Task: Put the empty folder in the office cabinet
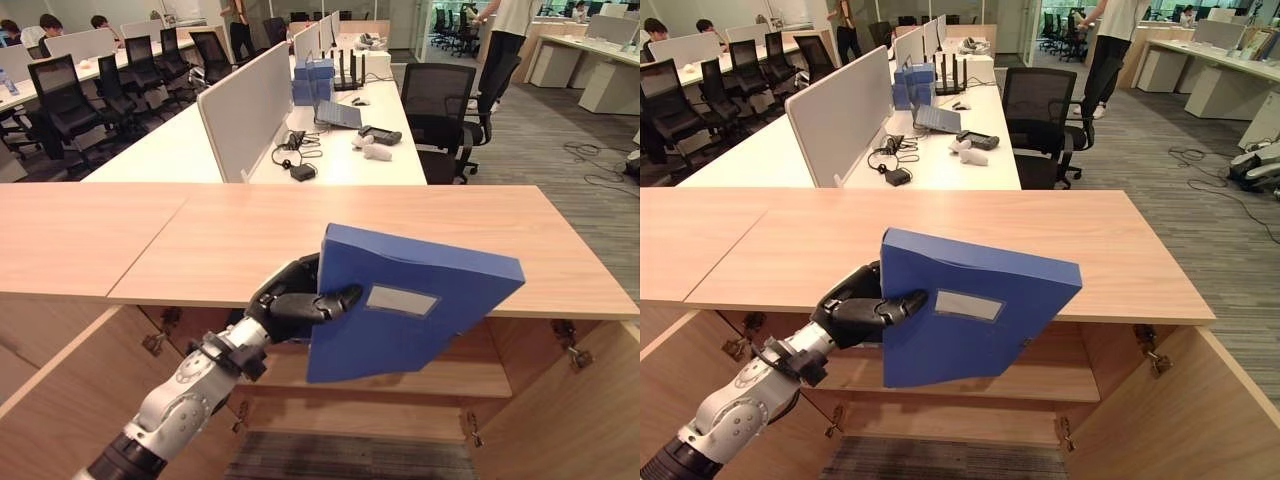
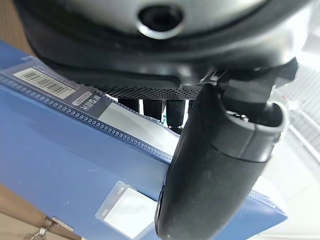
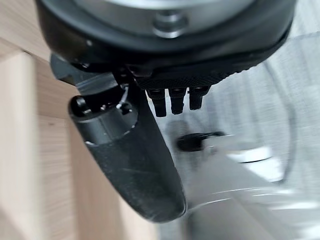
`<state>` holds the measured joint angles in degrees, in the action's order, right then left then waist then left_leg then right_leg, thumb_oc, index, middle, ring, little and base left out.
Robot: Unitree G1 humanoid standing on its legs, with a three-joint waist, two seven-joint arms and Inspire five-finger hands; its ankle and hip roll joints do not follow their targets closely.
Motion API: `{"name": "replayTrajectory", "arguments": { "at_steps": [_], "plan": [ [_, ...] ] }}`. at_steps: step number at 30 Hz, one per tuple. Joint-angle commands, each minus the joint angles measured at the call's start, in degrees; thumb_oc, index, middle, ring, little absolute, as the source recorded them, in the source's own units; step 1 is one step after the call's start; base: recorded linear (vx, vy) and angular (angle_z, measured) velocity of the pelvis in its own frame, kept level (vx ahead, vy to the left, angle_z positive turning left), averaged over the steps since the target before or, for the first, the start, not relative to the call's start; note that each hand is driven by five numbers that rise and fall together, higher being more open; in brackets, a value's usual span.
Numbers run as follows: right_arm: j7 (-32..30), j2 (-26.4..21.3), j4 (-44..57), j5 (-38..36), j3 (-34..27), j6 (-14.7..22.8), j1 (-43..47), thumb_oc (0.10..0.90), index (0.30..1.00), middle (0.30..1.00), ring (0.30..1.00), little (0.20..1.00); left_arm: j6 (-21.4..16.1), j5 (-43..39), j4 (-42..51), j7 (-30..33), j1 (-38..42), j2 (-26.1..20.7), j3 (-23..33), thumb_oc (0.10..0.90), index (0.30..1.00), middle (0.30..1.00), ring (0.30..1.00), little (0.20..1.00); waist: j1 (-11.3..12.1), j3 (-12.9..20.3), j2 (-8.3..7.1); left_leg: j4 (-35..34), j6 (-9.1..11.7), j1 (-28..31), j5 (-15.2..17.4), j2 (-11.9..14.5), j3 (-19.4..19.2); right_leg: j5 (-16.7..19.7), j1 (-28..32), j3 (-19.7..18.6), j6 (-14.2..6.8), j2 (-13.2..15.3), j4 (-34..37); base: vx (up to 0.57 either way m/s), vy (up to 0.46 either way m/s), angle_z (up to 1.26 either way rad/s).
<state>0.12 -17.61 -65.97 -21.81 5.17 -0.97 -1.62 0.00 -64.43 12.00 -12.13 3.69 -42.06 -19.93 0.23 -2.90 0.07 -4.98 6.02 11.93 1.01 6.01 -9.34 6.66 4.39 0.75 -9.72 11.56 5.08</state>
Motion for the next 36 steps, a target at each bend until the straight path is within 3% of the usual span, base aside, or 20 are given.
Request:
{"name": "replayTrajectory", "arguments": {
  "at_steps": [1, 3, 8, 13, 18, 22, 28, 36],
  "plan": [
    [-1.7, -3.85, 5.63, -5.15, -2.78, 4.85, 8.3, 0.8, 0.9, 0.9, 0.9, 0.9, -3.08, -0.42, 4.25, -1.81, 3.35, -1.93, 5.95, 0.4, 0.3, 0.3, 0.3, 0.3, 0.18, -2.28, 0.25, -0.02, -3.82, 0.4, 4.47, -4.12, -0.13, -8.66, 1.92, 1.52, -1.88, -0.03, -6.81, 0.04, 0.0, -0.04],
    [-3.17, -6.52, 15.45, -5.34, -5.04, 6.78, 7.26, 0.8, 0.9, 0.9, 0.9, 0.9, -2.62, -0.53, 4.27, -2.9, -0.03, -3.61, 7.72, 0.4, 0.3, 0.3, 0.3, 0.3, 0.28, -2.36, 0.39, -0.02, -3.82, 0.17, 4.38, -4.05, -0.02, -8.67, 1.85, 1.67, -1.86, -0.12, -6.64, 0.0, 0.0, 0.0],
    [-4.31, -8.14, 21.08, -4.73, -6.12, 7.79, 6.91, 0.8, 0.9, 0.9, 0.9, 0.9, -1.79, -1.11, 7.12, -4.0, -2.03, -7.16, 8.84, 0.4, 0.3, 0.3, 0.3, 0.3, 0.45, -2.14, 0.53, -0.02, -3.73, 0.15, 4.42, -3.87, 0.27, -8.84, 2.41, 1.94, -1.66, -0.3, -6.17, 0.01, 0.002, 0.03],
    [-4.35, -7.89, 20.96, -5.61, -5.28, 8.05, 8.02, 0.8, 0.9, 0.9, 0.9, 0.9, -0.49, -3.41, 11.64, -5.27, -0.72, -11.55, 7.59, 0.4, 0.3, 0.3, 0.3, 0.3, 0.68, -2.14, 0.53, -0.02, -3.61, 0.27, 4.4, -3.69, 0.58, -8.86, 2.9, 2.04, -1.53, -0.43, -5.68, 0.0, 0.0, 0.0],
    [-1.41, -7.17, 18.89, -4.18, -1.16, 8.36, 9.08, 0.8, 0.9, 0.9, 0.9, 0.9, 3.04, -7.14, 14.68, -13.58, 2.55, -21.73, 5.73, 0.4, 0.3, 0.3, 0.3, 0.3, 1.01, -1.87, 0.83, -0.02, -3.25, 0.62, 4.32, -3.38, 0.4, -8.83, 3.55, 2.0, -1.47, -0.77, -5.2, 0.0, -0.002, 0.01],
    [-0.41, -7.22, 18.12, -3.23, 0.71, 8.44, 9.83, 0.8, 0.9, 0.9, 0.9, 0.9, 4.48, -6.99, 16.03, -16.9, 2.82, -26.17, 3.63, 0.4, 0.3, 0.3, 0.3, 0.3, 1.14, -1.87, 1.02, -0.02, -3.12, 0.66, 4.16, -3.27, 0.4, -8.87, 3.67, 1.99, -1.44, -0.94, -5.26, 0.0, 0.0, 0.0],
    [1.08, -7.73, 19.67, -3.18, 1.28, 8.97, 9.67, 0.8, 0.9, 0.9, 0.9, 0.9, 5.52, -6.98, 16.33, -19.81, -1.22, -27.22, 5.52, 0.4, 0.3, 0.3, 0.3, 0.3, 1.69, -2.08, 1.24, -0.02, -3.1, 0.45, 3.8, -3.23, 0.87, -8.96, 3.65, 2.06, -1.4, -1.06, -5.37, 0.0, 0.003, 0.01],
    [0.97, -8.46, 17.75, -2.46, -0.37, 9.06, 9.15, 0.8, 0.9, 0.9, 0.9, 0.9, 5.71, -6.28, 16.68, -20.07, -13.86, -25.57, 14.71, 0.4, 0.3, 0.3, 0.3, 0.3, 3.29, -2.41, 1.27, -0.02, -3.1, -0.05, 3.47, -3.25, 1.65, -9.13, 3.81, 2.83, -1.24, -1.01, -5.12, 0.0, -0.003, 0.03]
  ]
}}
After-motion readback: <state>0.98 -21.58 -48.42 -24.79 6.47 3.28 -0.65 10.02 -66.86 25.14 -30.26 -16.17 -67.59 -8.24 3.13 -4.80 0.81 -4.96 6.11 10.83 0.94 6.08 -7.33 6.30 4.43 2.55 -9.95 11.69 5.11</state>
